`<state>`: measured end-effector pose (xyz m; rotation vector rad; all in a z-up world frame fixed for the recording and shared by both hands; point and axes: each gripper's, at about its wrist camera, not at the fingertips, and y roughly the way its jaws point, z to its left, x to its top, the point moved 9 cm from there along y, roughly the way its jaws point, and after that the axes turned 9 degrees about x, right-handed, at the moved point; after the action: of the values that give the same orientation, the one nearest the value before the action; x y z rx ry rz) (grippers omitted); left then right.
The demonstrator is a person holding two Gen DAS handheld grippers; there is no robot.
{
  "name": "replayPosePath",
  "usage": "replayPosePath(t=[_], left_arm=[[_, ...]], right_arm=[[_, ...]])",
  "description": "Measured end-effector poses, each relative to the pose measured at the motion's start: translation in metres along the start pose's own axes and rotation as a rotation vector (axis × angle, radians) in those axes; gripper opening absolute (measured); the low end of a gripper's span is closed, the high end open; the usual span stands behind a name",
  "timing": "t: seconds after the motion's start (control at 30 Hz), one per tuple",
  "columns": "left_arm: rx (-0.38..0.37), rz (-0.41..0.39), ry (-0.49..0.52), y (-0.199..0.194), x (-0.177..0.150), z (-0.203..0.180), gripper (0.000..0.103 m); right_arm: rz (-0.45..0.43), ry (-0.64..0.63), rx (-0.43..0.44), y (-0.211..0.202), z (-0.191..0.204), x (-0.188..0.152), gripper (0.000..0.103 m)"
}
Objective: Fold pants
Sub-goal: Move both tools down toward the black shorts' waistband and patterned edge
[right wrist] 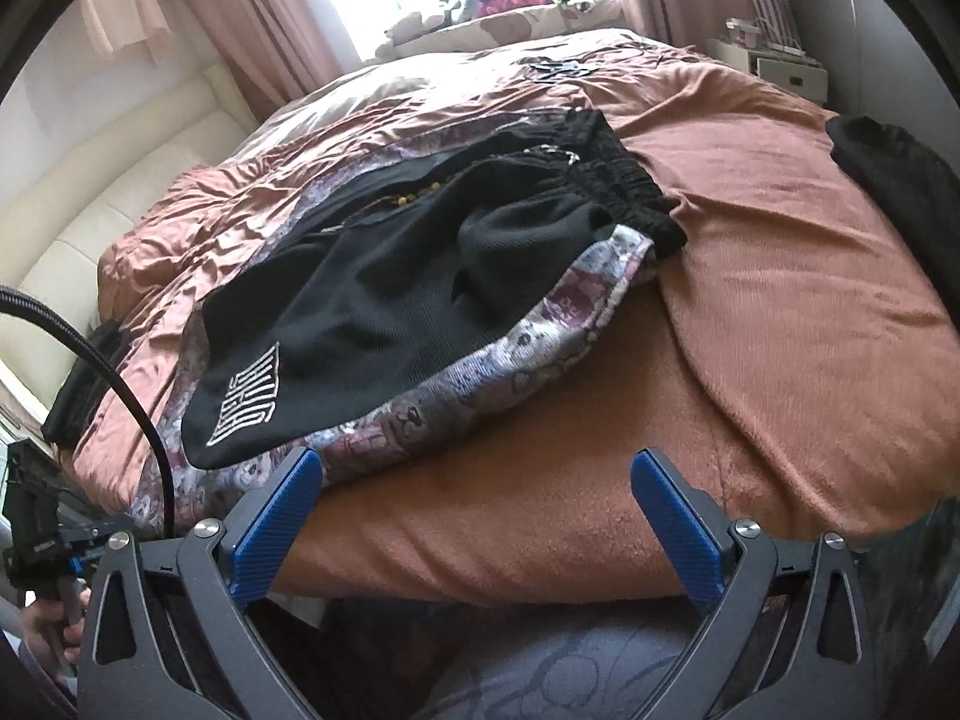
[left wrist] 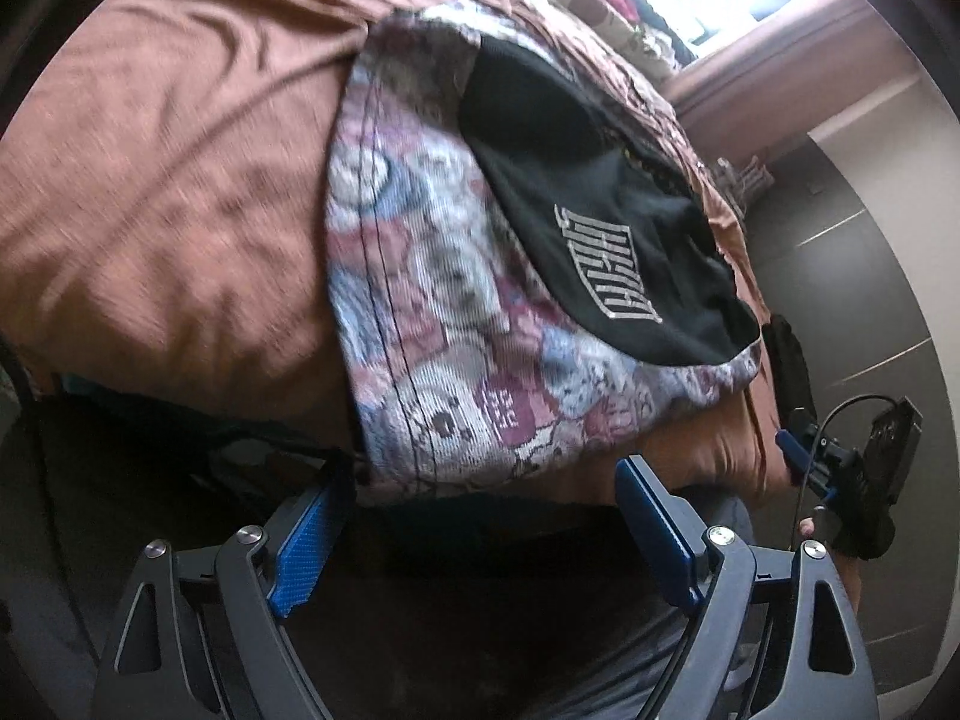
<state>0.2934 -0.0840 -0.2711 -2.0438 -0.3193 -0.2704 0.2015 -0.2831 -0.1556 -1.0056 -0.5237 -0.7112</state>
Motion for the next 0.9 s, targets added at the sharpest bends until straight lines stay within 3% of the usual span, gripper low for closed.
replayPosePath(t=[0.17, 0.4, 0.5, 0.67, 0.9], left_arm=[[-0.034, 0.013, 0.004, 0.004, -0.004, -0.009, 0.088], [-0.057, -0.106, 0.087, -0.032, 0.005, -0.033, 0.088], [-0.024, -0.132, 0.082, -0.031, 0.013, -0.031, 0.087], [0.043, -0.148, 0.041, -0.019, 0.022, -0.021, 0.067], [0.128, -0.162, 0.075, -0.008, 0.02, -0.007, 0.062]], right_arm=[[-0.006, 0.011, 0.002, -0.004, -0.004, -0.003, 0.103], [-0.046, 0.056, 0.004, -0.017, -0.019, -0.007, 0.103], [-0.045, 0.066, 0.02, -0.018, -0.021, -0.008, 0.103], [-0.049, 0.079, 0.022, -0.019, -0.027, -0.005, 0.103], [-0.042, 0.118, 0.044, -0.01, -0.037, -0.001, 0.098]])
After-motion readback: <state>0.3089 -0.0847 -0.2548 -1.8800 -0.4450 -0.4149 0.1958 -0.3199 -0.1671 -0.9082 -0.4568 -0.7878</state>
